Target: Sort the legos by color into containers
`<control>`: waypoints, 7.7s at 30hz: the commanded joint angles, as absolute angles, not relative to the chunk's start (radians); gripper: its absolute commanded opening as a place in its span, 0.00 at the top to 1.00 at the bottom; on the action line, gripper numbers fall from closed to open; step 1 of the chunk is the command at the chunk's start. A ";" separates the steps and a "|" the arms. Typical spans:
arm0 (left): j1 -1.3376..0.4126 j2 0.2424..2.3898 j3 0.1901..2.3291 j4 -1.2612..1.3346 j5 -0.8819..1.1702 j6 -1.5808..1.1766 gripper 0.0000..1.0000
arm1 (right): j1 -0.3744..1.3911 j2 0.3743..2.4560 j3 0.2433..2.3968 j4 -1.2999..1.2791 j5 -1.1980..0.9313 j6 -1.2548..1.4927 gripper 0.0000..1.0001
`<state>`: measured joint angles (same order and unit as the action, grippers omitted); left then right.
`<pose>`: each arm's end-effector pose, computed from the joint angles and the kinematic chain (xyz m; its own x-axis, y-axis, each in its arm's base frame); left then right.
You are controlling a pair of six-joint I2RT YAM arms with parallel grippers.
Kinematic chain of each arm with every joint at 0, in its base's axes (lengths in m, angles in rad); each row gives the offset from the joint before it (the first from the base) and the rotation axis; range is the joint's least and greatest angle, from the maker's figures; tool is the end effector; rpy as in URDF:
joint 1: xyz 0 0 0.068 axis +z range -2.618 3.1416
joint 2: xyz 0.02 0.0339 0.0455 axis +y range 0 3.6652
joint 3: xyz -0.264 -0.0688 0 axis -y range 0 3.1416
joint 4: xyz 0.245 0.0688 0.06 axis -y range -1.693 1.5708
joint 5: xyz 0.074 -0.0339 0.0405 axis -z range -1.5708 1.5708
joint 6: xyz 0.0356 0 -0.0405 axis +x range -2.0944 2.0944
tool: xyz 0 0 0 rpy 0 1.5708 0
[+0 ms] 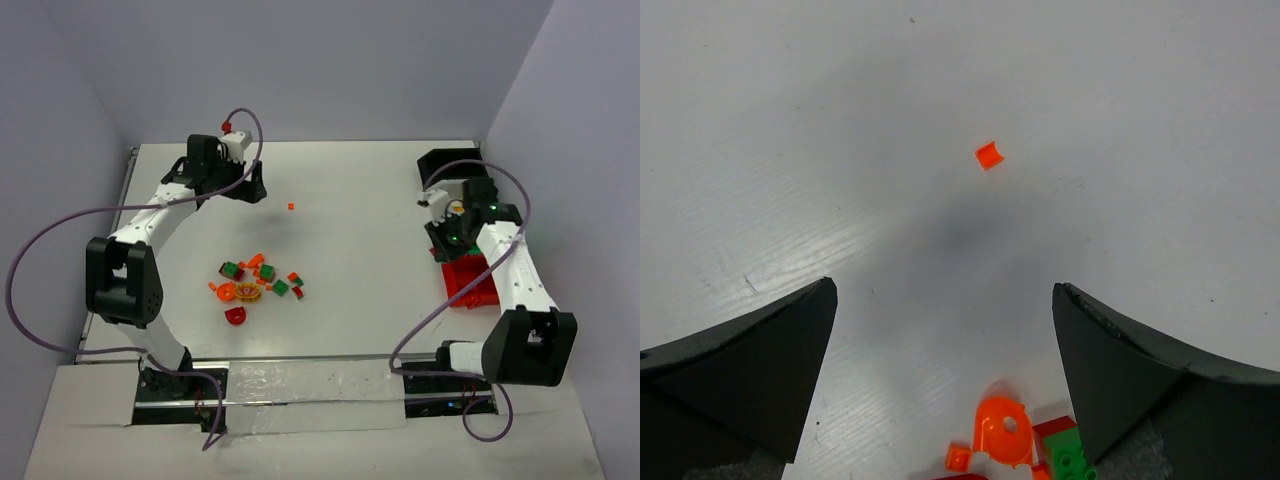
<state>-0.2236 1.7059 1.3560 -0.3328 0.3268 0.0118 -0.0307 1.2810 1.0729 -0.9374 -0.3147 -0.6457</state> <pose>0.3776 -0.0976 0.2795 -0.6098 0.1501 -0.7782 0.4601 0.8666 -0.1934 0.2414 0.0036 0.2763 -0.6679 -0.5520 -0.4992 -0.6265 0.7791 -0.0231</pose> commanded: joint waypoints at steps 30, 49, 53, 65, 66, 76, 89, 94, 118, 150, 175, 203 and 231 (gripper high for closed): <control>-0.098 1.587 1.325 -0.380 0.451 0.009 0.01 | -0.150 1.484 1.447 -1.023 -0.402 -0.527 0.33; 0.076 1.538 1.319 -0.488 0.451 -0.046 0.01 | 0.594 2.350 2.073 -0.517 -0.063 0.164 0.36; 0.077 1.528 1.292 -0.468 0.453 -0.066 0.01 | 0.603 2.380 2.084 -0.488 -0.052 0.215 0.33; 0.077 1.558 1.310 -0.461 0.448 -0.067 0.01 | 0.636 2.470 2.134 -0.456 0.085 0.244 0.45; 0.077 1.560 1.311 -0.462 0.448 -0.066 0.01 | 0.637 2.470 2.134 -0.454 0.083 0.244 0.46; 0.077 1.582 1.335 -0.461 0.450 -0.072 0.01 | 0.635 2.491 2.152 -0.464 0.079 0.246 0.47; 0.077 1.575 1.338 -0.466 0.442 -0.067 0.01 | 0.635 2.509 2.175 -0.474 0.061 0.249 0.53; 0.077 1.571 1.342 -0.468 0.439 -0.062 0.01 | 0.637 2.519 2.187 -0.482 0.052 0.244 0.55; 0.077 1.578 1.376 -0.494 0.438 -0.043 0.01 | 0.637 2.468 2.119 -0.494 0.107 0.212 1.00; -0.131 1.752 1.539 -0.458 0.423 -0.026 0.01 | -0.155 1.988 1.917 -0.643 -0.127 -0.101 1.00; -0.135 1.770 1.528 -0.606 0.449 0.122 0.01 | -0.178 2.310 2.203 -0.707 -0.023 -0.126 0.38; -0.130 1.388 1.083 -1.000 0.702 1.124 0.13 | 0.207 1.807 1.569 -0.662 -0.384 -0.206 0.22; -0.130 1.597 1.044 -0.872 0.578 1.531 0.23 | 0.216 1.791 1.558 -0.671 -0.320 -0.215 0.05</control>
<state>-0.1356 1.5774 1.0103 -0.8930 0.5867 1.4342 0.2115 1.8364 1.5644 -0.6835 -0.3334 -0.2038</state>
